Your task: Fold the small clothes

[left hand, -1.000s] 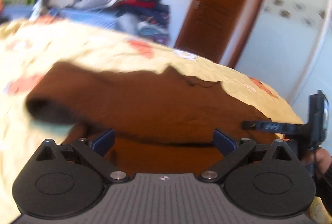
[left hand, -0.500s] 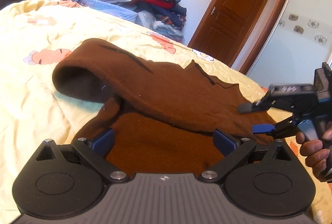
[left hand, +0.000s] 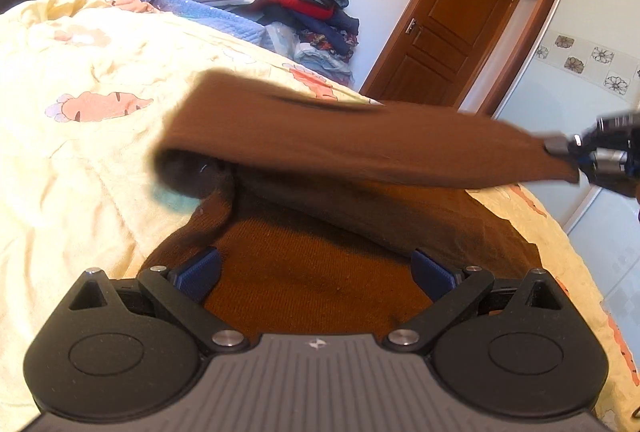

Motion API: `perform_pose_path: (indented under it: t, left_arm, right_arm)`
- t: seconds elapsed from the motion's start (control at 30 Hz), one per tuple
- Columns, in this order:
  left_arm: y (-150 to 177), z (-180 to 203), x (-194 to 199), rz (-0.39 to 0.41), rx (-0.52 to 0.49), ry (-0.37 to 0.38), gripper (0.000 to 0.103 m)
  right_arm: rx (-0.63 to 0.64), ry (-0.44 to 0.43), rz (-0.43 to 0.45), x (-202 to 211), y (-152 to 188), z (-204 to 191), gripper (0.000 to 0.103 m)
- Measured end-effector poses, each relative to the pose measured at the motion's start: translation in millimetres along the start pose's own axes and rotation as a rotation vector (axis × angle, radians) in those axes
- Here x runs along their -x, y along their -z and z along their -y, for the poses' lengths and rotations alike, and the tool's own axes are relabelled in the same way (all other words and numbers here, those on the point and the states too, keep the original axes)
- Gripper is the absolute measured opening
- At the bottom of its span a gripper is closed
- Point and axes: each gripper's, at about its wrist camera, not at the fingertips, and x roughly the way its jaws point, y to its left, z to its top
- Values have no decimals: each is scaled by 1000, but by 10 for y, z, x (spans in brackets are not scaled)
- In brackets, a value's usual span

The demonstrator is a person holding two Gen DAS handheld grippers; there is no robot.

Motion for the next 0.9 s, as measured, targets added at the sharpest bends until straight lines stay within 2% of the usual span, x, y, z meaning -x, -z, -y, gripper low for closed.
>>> perform_pose_path:
  t: [0.1,0.2,0.3,0.37,0.43,0.5,0.53,0.57,0.63,0.7,0.73,0.77,0.8,0.83,0.87,0.9]
  left_arm:
    - [2,-1,1,1,2,3,102]
    - [1,15,1,-2,-7,3,102]
    - [-30,41,93,-8,-24,19,102]
    - [-147,-4,241,4,21,73,102]
    - [-351,-135,348,59,101,109,102]
    - [-607,-256,248,64,144,28,102]
    - [-717,-339,112,31,161,-21,102]
    - [-802,-427,-58,-17,176,-62,101]
    - [-896,-572,-378,-105,209,-86,101]
    - [-947,-614,-631,-159,217,-108,81]
    - [-980,-572,-697,-147,188,-121,77]
    - [-1006,-539,-795,-170,166,-119,54]
    - [-1038,-497,-894,-199,146,-132,23]
    - [-1071,-439,-955,-207,114,-172,11]
    - [-1102,-368,-969,-191,65,-189,10]
    - [-1127,-263,-937,-155,-4,-211,9]
  right_arm:
    - [-65,131,-27,-12,5,492,13]
    - [-109,242,-92,-215,269,881,13]
    - [-129,262,-113,-322,553,1018,13]
    - [-147,257,-97,-275,592,1067,15]
    - [-153,260,-66,-209,554,1077,35]
    - [-135,274,-4,-82,485,1064,85]
    - [-118,295,31,-57,433,1061,92]
    - [-100,323,51,-64,405,1070,94]
    - [-97,359,23,-142,388,1134,92]
    - [-118,347,-23,-275,436,1207,85]
    - [-119,339,-45,-354,467,1212,83]
    - [-103,338,-50,-419,507,1193,80]
    - [-62,348,-28,-448,534,1138,60]
    - [-39,343,-29,-485,542,1108,45]
    - [-44,320,-34,-469,536,1083,19]
    - [-55,295,-17,-434,513,1072,19]
